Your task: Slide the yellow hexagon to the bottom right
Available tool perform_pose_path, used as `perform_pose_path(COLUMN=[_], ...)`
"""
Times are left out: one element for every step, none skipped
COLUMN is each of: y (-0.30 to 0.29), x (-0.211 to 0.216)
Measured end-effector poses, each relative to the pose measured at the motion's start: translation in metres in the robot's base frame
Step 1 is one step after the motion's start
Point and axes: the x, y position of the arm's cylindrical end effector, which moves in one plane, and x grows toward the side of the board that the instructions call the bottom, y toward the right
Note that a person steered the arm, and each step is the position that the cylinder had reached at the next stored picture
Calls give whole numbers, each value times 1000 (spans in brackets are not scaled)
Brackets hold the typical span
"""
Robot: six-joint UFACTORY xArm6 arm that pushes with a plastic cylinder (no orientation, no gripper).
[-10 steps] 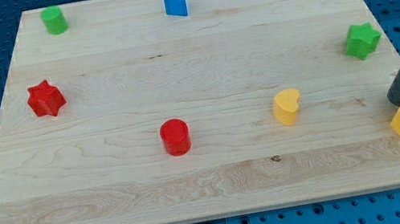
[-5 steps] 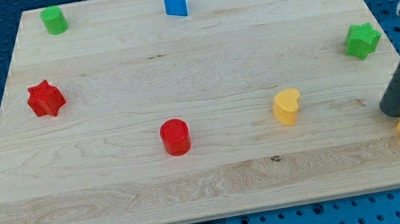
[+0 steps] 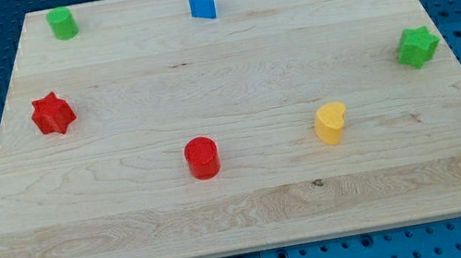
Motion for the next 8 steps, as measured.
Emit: perform_pose_path(y=[3, -9, -23, -26, -36, -50, -50, -50], x=[14, 15, 16, 18, 18, 18, 15, -26])
